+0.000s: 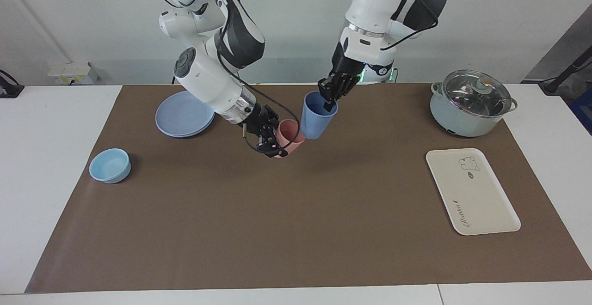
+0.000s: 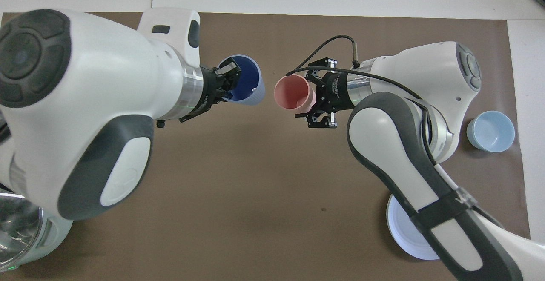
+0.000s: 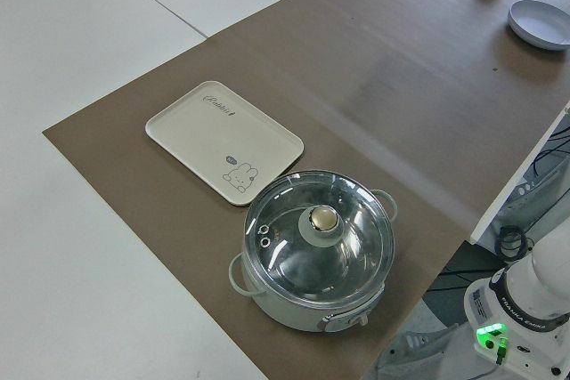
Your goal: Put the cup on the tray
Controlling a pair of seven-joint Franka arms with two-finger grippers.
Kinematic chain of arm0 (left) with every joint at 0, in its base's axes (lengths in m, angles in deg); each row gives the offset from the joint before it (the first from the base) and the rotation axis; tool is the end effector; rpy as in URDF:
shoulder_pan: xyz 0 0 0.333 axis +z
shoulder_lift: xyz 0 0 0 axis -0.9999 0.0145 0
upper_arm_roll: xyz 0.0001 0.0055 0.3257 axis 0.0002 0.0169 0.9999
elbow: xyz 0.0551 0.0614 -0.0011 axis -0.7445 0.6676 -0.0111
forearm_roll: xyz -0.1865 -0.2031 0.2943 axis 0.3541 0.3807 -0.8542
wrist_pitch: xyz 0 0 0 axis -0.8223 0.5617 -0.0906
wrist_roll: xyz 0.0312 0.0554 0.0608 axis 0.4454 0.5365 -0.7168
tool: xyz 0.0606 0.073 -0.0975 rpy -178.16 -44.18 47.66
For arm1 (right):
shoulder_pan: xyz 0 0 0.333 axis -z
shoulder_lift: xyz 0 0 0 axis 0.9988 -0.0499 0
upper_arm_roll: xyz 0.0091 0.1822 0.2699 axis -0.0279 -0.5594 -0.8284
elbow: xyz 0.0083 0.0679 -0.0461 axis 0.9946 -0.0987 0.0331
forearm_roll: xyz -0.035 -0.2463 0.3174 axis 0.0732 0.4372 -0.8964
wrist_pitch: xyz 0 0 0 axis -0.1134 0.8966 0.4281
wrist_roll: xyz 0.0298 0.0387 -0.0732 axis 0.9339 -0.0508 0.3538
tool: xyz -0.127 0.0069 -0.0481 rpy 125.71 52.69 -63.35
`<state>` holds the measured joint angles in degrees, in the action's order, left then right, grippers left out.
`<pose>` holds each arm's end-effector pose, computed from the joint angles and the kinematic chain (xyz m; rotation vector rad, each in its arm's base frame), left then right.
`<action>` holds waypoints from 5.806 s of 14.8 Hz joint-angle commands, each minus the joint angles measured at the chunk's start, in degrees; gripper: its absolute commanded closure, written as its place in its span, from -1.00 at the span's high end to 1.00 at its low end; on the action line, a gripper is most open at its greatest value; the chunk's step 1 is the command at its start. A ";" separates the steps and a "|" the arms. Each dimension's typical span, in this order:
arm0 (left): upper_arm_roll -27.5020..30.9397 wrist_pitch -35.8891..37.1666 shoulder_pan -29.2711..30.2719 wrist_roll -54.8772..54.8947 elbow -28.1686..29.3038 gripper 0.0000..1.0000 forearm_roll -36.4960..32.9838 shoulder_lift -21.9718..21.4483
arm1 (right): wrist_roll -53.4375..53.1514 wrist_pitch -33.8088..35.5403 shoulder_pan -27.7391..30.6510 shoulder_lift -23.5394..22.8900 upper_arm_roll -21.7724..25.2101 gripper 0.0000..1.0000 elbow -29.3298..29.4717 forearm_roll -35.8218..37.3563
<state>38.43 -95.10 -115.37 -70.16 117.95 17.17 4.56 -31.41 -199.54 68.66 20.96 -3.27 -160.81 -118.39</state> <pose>0.5485 -0.3173 0.6181 2.7077 0.8141 0.1451 0.6218 0.2465 0.4457 -1.8029 1.8663 0.4950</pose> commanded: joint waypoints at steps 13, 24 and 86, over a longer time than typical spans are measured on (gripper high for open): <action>0.08 -10.60 36.12 56.91 24.49 -1.00 4.56 -3.70 | 35.37 10.37 27.16 -8.78 -0.55 -1.00 -3.17 -19.00; -0.01 -20.01 43.43 71.61 26.25 -1.00 5.00 5.28 | 42.84 17.95 35.44 -17.66 -0.38 -1.00 4.21 -19.45; -0.01 20.50 25.59 62.74 8.76 1.00 -6.17 -10.01 | 85.47 33.15 16.55 15.20 -0.46 0.98 5.80 38.65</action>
<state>38.45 -73.32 -90.23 -7.03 124.53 10.82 -3.57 52.30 -167.89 84.97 35.18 -3.55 -154.41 -81.09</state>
